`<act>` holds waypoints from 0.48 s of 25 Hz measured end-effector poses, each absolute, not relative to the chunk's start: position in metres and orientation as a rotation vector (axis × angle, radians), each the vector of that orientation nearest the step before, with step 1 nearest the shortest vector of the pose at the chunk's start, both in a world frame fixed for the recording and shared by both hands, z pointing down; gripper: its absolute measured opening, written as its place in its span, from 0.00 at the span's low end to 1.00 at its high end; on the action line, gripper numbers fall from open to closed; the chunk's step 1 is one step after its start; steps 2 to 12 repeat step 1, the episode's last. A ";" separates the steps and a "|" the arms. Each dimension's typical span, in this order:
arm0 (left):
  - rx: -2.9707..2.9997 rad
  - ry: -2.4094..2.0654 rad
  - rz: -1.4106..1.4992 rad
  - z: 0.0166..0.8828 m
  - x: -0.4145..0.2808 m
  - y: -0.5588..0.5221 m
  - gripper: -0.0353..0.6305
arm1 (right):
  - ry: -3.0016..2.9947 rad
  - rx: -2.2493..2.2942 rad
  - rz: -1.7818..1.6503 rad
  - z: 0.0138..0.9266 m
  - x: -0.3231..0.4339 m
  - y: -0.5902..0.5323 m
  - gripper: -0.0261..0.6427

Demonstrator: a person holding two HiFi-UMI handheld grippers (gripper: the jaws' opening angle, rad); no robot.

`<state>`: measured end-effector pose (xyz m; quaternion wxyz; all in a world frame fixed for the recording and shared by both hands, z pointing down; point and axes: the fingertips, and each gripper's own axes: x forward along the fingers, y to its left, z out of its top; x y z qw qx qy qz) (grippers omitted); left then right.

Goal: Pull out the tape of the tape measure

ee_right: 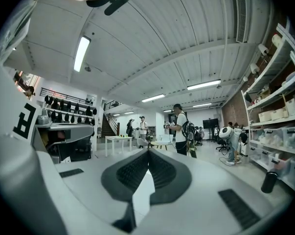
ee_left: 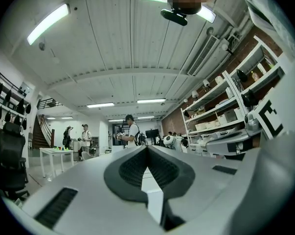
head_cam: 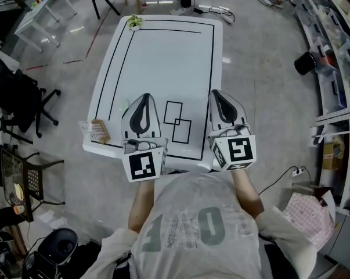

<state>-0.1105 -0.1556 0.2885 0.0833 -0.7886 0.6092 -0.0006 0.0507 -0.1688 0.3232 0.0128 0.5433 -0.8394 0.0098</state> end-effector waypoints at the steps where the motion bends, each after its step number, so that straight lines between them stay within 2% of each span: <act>1: -2.352 1.819 -0.006 0.289 -0.111 -0.156 0.09 | -2.616 1.692 0.031 0.323 0.051 -0.169 0.08; 12: -2.352 1.819 -0.006 0.289 -0.111 -0.156 0.09 | -2.616 1.692 0.031 0.323 0.051 -0.169 0.08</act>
